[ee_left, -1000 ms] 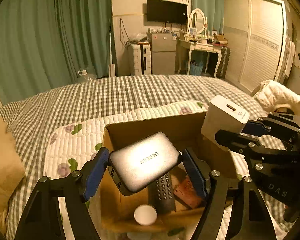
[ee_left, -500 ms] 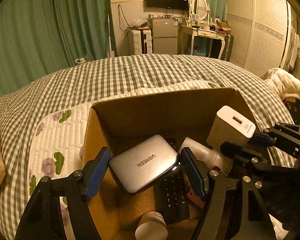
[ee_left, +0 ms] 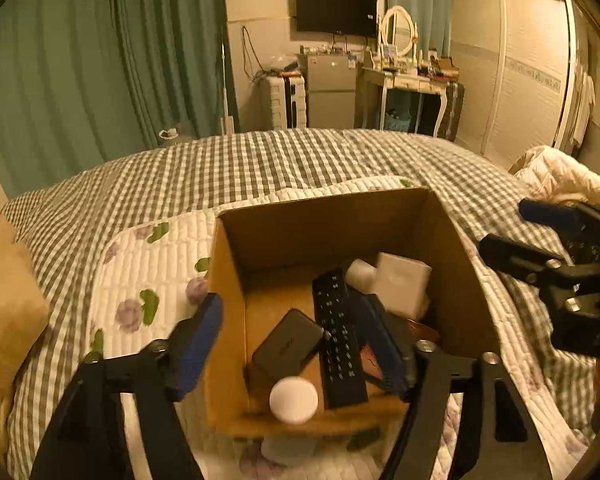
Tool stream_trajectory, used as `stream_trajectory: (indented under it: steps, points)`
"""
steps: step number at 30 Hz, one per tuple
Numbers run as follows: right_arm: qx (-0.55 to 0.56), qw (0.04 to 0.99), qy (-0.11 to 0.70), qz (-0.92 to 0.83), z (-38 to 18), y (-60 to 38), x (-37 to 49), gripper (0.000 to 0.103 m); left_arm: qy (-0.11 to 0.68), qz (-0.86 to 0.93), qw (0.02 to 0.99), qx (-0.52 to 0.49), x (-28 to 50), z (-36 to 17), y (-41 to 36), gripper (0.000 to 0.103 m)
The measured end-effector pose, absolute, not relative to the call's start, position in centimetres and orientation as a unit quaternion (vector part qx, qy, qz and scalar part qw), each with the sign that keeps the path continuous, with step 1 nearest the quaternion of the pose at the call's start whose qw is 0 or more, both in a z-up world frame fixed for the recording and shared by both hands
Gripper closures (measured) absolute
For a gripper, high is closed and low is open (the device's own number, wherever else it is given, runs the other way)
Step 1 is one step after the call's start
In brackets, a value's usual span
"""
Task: Organize rigid objects
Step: 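Open the left gripper to drop the black charger while the right gripper releases the white charger into the box, then grasp the white rectangular charger with the right gripper while the left gripper grasps the pale blue earbud case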
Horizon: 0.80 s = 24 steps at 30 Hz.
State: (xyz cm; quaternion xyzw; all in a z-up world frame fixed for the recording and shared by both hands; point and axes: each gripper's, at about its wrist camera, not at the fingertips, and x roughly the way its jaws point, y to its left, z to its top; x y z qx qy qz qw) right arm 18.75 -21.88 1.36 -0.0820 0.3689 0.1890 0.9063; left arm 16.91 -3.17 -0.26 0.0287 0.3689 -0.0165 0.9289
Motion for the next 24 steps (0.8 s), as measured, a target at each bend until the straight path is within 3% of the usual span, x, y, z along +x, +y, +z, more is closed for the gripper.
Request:
stream_trajectory:
  steps: [2, 6, 13, 17, 24]
  points:
    - [-0.088, 0.913, 0.356, 0.176, 2.5, -22.3, 17.4, 0.013, 0.366, -0.018, 0.93, 0.03, 15.3, 0.3, -3.1, 0.025]
    - [-0.084, 0.92, 0.352, 0.149, 4.3, -22.7, 15.5, 0.012, 0.355, -0.018, 0.934, 0.025, 12.2, 1.2, -2.6, 0.009]
    - [-0.009, 0.944, 0.309, 0.113, 6.1, -22.9, 13.3, 0.006, 0.365, -0.014, 0.931, -0.013, 8.3, 0.5, -0.4, 0.004]
    - [-0.019, 0.947, 0.315, 0.064, 2.1, -22.4, 10.3, 0.005, 0.373, 0.002, 0.928, 0.002, 7.0, -1.5, -0.1, 0.002]
    - [-0.031, 0.904, 0.416, 0.094, -7.4, -20.2, 7.8, 0.005, 0.399, 0.021, 0.916, 0.038, 6.9, -6.8, 0.4, 0.0]
